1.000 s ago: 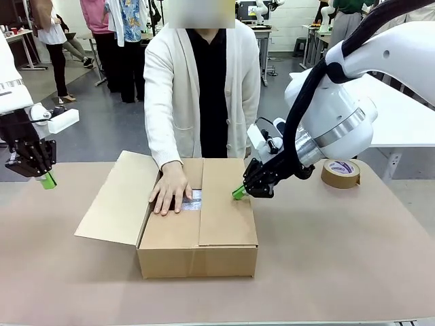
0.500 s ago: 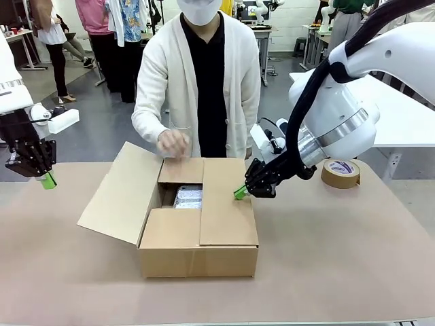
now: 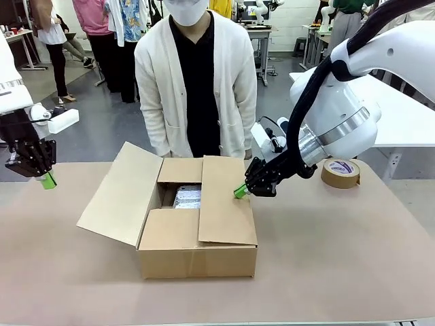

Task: Wrap the clocks to prevent damage.
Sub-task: Push the left (or right) flap of the Package Box to close it.

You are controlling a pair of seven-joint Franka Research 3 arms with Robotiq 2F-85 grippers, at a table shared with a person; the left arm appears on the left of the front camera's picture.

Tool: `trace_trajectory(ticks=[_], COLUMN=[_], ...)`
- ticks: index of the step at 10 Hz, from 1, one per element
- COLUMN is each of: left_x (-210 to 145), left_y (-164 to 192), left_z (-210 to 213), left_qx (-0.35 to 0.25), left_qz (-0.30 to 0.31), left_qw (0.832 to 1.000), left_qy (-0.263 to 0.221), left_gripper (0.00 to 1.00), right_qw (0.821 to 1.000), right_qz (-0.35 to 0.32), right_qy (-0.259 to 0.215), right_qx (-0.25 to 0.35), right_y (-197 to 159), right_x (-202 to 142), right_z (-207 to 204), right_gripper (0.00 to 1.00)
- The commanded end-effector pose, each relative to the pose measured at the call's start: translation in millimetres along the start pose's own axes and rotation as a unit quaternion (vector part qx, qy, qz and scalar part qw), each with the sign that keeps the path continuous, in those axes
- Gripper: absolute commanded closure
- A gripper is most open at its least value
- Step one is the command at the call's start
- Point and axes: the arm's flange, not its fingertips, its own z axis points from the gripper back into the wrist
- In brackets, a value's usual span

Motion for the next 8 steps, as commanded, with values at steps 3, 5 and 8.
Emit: trace_trajectory(ticks=[3, 5, 8], left_x=[-1.2, -1.2, -1.2], left_y=[-0.7, -0.7, -0.7], left_z=[0.4, 0.4, 0.4], left_qx=[0.0, 0.0, 0.0], left_qz=[-0.005, -0.005, -0.005], left_qw=[1.0, 1.0, 1.0], left_qy=[-0.011, -0.011, -0.011], left_gripper=[1.0, 1.0, 1.0], right_qw=[1.0, 1.0, 1.0], right_qz=[-0.009, -0.009, -0.009], right_qy=[0.007, 0.007, 0.007], right_qx=[-0.001, -0.001, -0.001], right_y=[0.4, 0.4, 0.4], right_x=[-1.1, -1.1, -1.1], right_z=[-3.0, -3.0, -3.0], right_gripper=[0.99, 0.99, 0.99])
